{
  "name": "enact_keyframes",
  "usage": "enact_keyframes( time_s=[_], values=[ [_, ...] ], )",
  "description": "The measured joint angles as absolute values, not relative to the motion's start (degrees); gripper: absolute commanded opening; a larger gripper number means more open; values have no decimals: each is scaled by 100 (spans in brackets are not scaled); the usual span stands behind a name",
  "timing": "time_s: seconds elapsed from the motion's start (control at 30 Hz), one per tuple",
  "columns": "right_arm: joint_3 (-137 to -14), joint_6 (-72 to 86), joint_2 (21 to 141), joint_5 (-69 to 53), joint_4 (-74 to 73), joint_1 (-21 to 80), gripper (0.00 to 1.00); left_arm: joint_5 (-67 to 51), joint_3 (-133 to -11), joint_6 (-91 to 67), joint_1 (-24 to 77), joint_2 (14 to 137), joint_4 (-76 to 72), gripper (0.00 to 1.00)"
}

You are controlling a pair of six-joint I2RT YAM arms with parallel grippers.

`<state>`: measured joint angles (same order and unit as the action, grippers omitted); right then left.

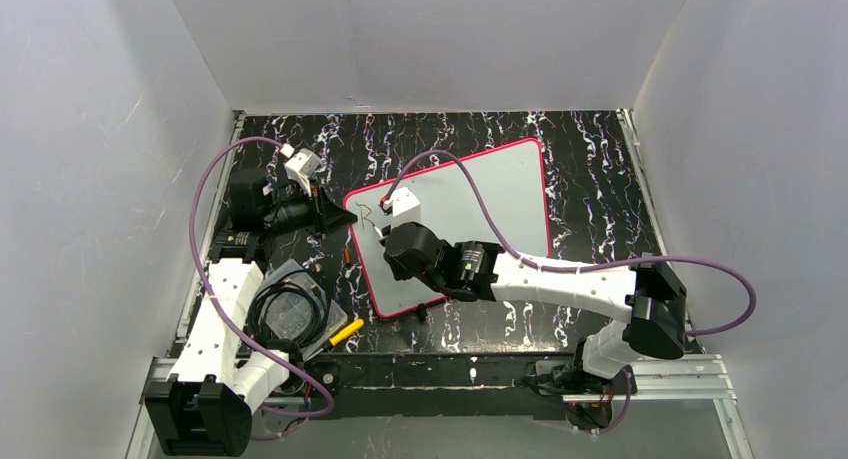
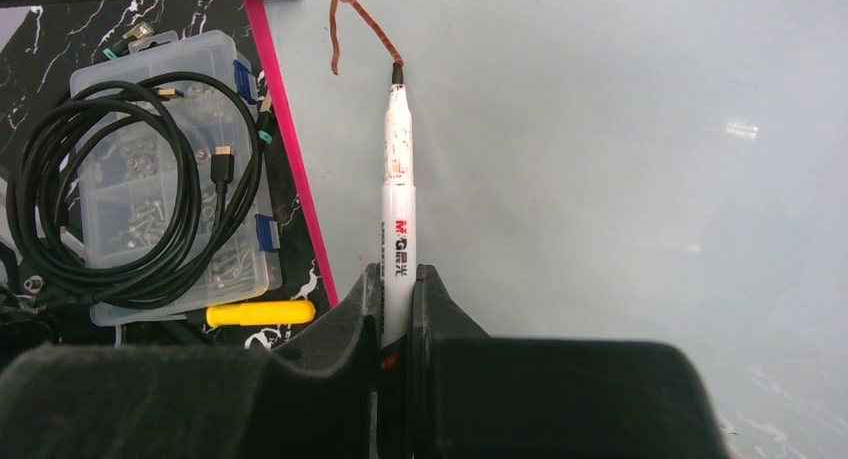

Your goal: Write a sentence on the whiteboard

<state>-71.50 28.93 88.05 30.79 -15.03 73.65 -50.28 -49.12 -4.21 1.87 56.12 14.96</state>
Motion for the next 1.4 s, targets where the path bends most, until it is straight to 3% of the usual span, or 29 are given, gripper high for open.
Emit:
enact_keyframes(
  time_s=[1.0, 1.4],
  values=[
    [-7144, 2652, 8925, 2617, -1304, 7439, 1, -5022, -4912, -403, 191, 5605, 1500, 0],
    [-6764, 2502, 8195, 3011, -1212, 7452, 1, -5041, -4912, -401, 207, 5559, 1522, 0]
  ],
)
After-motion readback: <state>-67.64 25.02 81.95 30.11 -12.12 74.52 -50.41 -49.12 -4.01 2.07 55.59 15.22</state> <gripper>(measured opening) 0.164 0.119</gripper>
